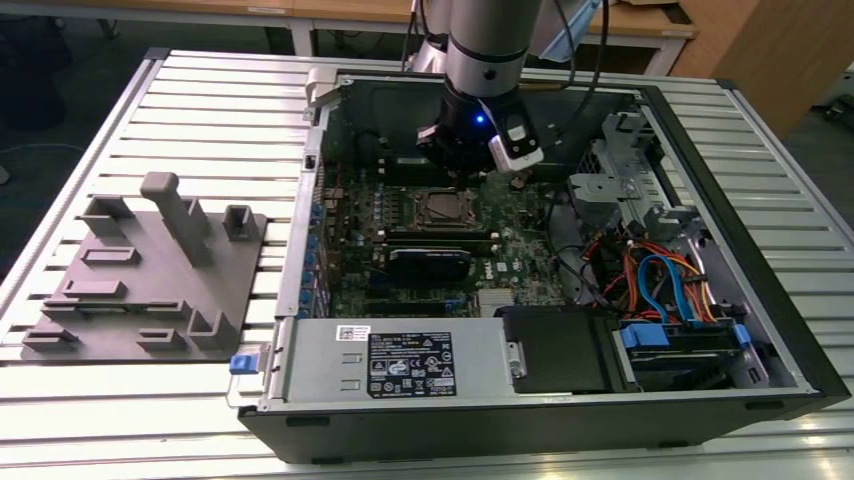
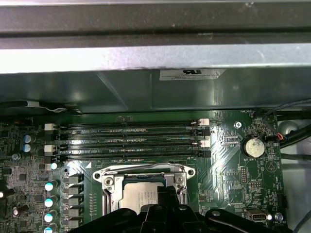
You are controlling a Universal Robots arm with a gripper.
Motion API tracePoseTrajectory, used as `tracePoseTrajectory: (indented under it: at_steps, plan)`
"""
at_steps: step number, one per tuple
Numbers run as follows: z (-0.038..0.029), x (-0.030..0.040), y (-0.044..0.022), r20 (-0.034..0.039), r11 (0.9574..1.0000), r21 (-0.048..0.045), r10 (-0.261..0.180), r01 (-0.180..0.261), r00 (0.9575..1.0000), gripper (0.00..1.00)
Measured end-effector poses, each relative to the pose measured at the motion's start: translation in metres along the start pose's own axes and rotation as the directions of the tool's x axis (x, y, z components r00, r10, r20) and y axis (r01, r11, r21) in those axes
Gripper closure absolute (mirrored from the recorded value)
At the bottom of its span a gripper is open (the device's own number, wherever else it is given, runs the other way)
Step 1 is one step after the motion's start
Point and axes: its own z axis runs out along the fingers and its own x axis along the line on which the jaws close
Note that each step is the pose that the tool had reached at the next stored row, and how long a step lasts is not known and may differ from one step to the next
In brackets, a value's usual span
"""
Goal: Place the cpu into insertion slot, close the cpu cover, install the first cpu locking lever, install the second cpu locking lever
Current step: 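Install the second cpu locking lever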
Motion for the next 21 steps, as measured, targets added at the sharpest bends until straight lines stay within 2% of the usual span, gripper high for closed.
tracePoseTrajectory:
  at_steps: [7,17,21]
  plan:
    - [0.0,-0.0001,0.0,-0.008,1.0,-0.0021,0.001,-0.001,1.0,0.9]
    - [0.0,-0.0001,0.0,-0.0097,1.0,-0.002,0.001,-0.001,1.0,0.9]
    - [-0.0032,-0.0001,0.0004,-0.0097,1.0,-0.002,0.001,-0.001,1.0,0.9]
